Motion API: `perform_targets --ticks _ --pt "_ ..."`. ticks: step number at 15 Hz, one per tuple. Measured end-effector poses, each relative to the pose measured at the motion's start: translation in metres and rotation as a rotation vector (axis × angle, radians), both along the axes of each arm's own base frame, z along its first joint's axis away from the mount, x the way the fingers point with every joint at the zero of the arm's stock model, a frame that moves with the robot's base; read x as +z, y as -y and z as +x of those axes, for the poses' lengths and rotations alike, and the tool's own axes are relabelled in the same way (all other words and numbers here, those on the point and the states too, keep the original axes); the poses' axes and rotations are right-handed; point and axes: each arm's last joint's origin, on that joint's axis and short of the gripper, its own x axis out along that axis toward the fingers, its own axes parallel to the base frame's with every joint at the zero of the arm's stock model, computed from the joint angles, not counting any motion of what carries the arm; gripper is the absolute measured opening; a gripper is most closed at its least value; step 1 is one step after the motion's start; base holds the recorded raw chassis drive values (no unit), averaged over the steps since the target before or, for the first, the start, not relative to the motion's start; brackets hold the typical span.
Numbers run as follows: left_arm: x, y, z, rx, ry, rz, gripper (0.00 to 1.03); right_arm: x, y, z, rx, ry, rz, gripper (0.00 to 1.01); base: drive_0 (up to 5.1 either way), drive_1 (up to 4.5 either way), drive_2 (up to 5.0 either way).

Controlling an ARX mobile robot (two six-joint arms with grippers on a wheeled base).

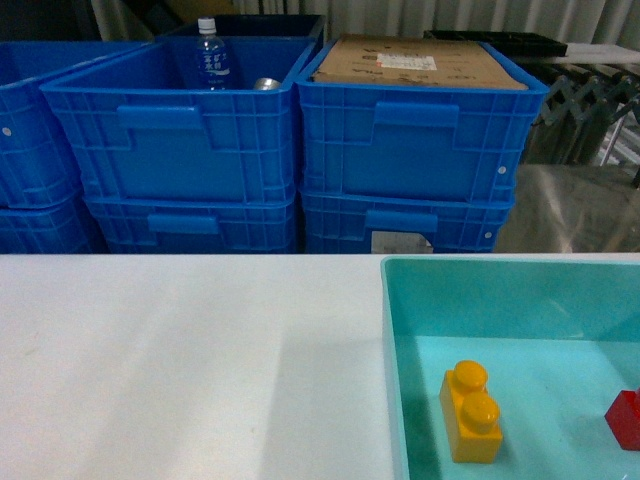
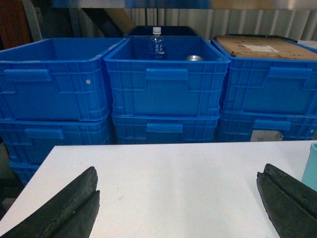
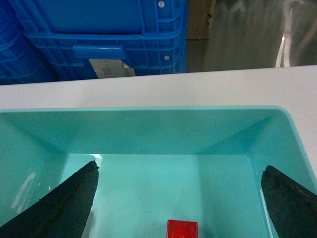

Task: Pick red block from blue box to shelf

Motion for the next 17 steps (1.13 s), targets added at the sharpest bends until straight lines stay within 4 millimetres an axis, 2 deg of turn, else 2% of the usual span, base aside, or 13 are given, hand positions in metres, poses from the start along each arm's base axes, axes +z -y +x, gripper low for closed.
perform_targets --ticks 2,6,9,10,17 --pt "0.0 0.0 0.0 0.0 0.0 0.0 0.98 -0.001 0.0 0.006 0.005 -0.003 -0.015 0.98 0.0 0.0 0.0" --pt "0.0 0.0 0.0 0.0 0.0 0.0 0.98 -0.018 -0.004 0.012 0.013 -0.058 -0.04 0.98 0.0 0.0 0.0" --pt "0.0 0.0 0.0 0.0 0.0 0.0 0.98 -0.067 -0.013 0.011 0.008 -0.175 -0.072 0.98 0.0 0.0 0.0" --pt "0.0 0.0 0.0 0.0 0.0 0.0 0.98 -0.073 -0.012 0.011 0.0 -0.185 -0.068 0.98 0.0 0.0 0.0" --pt "0.0 0.0 0.0 0.0 0.0 0.0 0.98 -0.093 -0.003 0.01 -0.053 -0.218 -0.044 0.98 0.0 0.0 0.0"
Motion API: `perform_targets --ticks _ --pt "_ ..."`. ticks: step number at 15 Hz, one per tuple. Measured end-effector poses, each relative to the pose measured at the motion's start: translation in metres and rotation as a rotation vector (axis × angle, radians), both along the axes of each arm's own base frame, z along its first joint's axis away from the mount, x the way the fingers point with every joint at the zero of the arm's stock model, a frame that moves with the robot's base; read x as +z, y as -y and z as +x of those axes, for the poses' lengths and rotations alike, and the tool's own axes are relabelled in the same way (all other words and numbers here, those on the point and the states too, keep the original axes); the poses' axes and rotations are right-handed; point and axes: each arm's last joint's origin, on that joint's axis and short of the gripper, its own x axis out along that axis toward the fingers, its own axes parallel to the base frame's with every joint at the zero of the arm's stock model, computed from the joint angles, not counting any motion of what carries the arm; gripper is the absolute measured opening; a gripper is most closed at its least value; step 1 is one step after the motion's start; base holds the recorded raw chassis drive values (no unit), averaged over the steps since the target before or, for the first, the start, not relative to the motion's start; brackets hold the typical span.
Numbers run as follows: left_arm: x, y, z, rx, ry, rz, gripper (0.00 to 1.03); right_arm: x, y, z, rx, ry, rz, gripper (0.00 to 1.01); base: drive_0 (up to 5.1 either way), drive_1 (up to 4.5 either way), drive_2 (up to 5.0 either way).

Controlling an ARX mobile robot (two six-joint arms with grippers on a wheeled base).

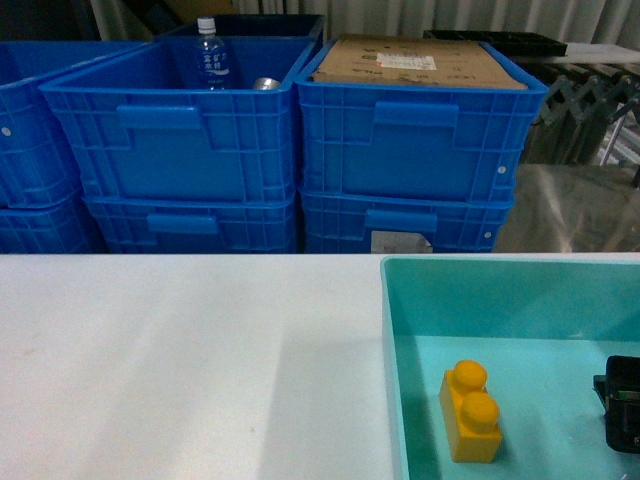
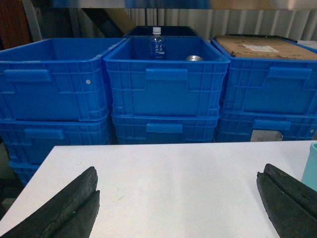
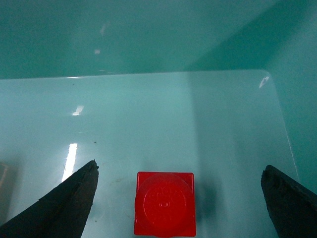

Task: Pick red block from blue box to shelf

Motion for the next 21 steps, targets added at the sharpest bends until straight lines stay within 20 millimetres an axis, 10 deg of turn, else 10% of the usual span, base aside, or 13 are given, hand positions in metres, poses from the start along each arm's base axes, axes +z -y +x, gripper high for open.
perform_targets --ticks 8,15,21 --pt "0.0 0.0 0.0 0.0 0.0 0.0 0.98 -0.022 0.002 0.0 -0.027 -0.023 0.019 0.98 0.0 0.0 0.0" --pt "0.0 0.0 0.0 0.0 0.0 0.0 0.98 -0.026 0.002 0.006 -0.005 0.052 0.01 0.31 0.0 0.0 0.0" --pt "0.0 0.0 0.0 0.0 0.0 0.0 0.98 0.006 -0.006 0.004 0.117 0.109 -0.018 0.29 0.0 0.0 0.0"
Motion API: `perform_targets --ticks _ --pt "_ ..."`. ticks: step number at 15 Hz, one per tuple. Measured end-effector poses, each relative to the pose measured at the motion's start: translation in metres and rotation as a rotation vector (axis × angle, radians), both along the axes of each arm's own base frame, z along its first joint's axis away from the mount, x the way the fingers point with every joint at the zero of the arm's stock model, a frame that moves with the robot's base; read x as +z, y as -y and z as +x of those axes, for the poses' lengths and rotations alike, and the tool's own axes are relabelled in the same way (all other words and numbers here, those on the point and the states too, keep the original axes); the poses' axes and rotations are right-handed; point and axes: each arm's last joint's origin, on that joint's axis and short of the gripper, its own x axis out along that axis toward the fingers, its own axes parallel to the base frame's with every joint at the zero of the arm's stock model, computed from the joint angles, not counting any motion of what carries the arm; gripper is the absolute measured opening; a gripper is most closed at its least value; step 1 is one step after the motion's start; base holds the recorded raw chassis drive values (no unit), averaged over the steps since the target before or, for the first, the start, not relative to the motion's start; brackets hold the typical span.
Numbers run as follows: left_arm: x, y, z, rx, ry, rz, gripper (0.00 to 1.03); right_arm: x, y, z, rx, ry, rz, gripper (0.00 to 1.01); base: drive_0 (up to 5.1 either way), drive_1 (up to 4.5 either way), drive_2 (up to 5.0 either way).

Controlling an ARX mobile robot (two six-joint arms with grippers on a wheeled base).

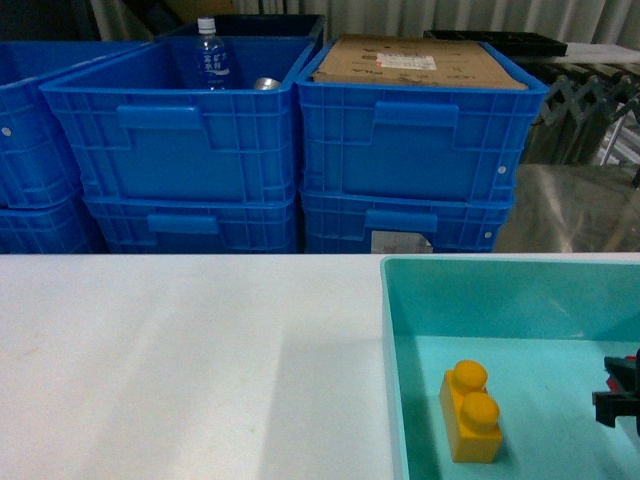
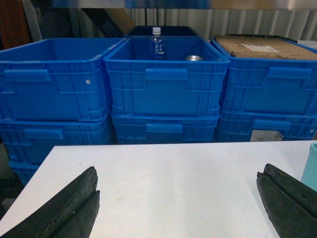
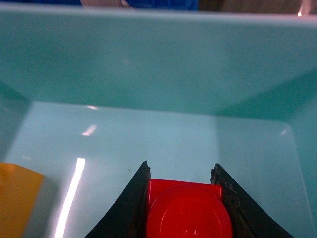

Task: Pick red block from blue box to shelf

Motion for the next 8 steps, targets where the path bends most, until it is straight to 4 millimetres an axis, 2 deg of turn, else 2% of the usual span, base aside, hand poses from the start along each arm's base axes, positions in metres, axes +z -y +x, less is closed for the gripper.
perform_targets --ticks 4,6,8 --pt "0.0 0.0 0.0 0.0 0.0 0.0 0.98 0.072 0.017 0.0 0.053 0.182 0.042 0.29 0.0 0.0 0.0" --pt "0.0 0.0 0.0 0.0 0.0 0.0 0.98 0.104 0.028 -0.009 0.015 0.276 0.042 0.29 0.0 0.0 0.0" --pt "0.0 0.0 0.0 0.0 0.0 0.0 0.98 0.132 0.028 -0.019 -0.031 0.396 0.019 0.29 0.0 0.0 0.0"
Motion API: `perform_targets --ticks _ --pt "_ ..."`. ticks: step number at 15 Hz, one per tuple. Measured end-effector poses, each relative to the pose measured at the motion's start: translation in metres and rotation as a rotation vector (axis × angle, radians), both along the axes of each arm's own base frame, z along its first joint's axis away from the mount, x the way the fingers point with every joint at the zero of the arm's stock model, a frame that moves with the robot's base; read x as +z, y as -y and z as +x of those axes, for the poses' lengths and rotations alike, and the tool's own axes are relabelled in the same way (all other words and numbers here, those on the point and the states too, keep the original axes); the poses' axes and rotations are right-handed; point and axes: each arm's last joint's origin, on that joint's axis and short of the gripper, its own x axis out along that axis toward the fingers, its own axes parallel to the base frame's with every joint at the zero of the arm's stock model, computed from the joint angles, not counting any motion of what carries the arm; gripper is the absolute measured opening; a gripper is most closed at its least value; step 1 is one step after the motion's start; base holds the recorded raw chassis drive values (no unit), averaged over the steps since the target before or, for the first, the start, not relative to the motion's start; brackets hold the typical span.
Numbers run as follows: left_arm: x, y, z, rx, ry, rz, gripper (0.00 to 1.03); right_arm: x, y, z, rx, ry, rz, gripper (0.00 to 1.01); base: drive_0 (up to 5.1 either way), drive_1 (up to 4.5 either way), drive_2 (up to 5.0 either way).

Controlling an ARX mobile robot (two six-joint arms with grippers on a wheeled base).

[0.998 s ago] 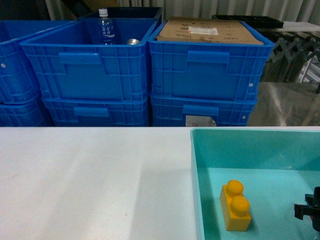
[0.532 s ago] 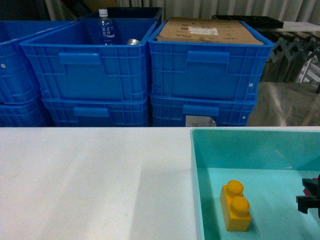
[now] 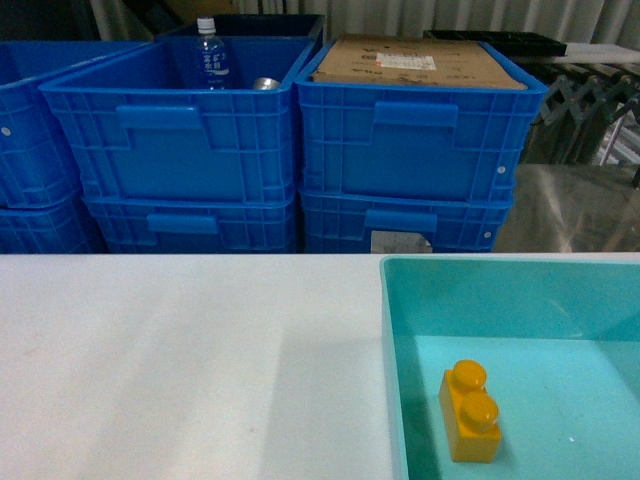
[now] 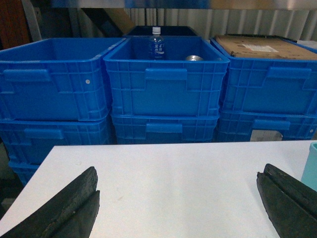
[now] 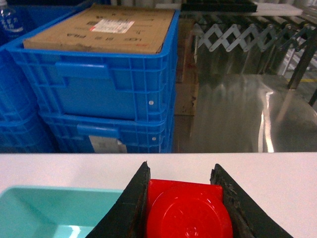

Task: Pick red block from blue box to shelf

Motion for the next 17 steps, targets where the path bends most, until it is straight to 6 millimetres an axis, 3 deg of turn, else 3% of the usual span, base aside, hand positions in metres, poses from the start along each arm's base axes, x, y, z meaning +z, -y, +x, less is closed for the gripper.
perform_targets --ticks 2,3,6,9,13,15,17 --pt "0.0 0.0 0.0 0.0 0.0 0.0 0.98 0.002 -0.005 -0.016 -0.034 -0.003 0.031 0.29 0.0 0.0 0.0" --pt "0.0 0.0 0.0 0.0 0.0 0.0 0.98 0.0 -0.009 -0.034 -0.031 -0.017 0.062 0.29 0.0 0.0 0.0" --pt "0.0 0.0 0.0 0.0 0.0 0.0 0.98 0.014 -0.005 -0.049 -0.031 0.094 0.06 0.29 0.0 0.0 0.0" --pt "0.0 0.0 0.0 0.0 0.0 0.0 0.98 0.008 -0.006 -0.072 -0.026 0.039 0.049 0.29 0.0 0.0 0.0" --pt "0.0 0.0 0.0 0.0 0.0 0.0 0.98 0.016 -0.014 -0.102 0.015 0.053 -0.003 0.29 0.0 0.0 0.0" --pt "0.0 0.0 0.0 0.0 0.0 0.0 0.98 0.012 -0.015 -0.109 0.011 0.01 -0.022 0.29 0.0 0.0 0.0" --pt "0.0 0.0 0.0 0.0 0.0 0.0 0.98 -0.007 -0.016 -0.114 0.008 -0.073 -0.032 0.29 0.0 0.0 0.0"
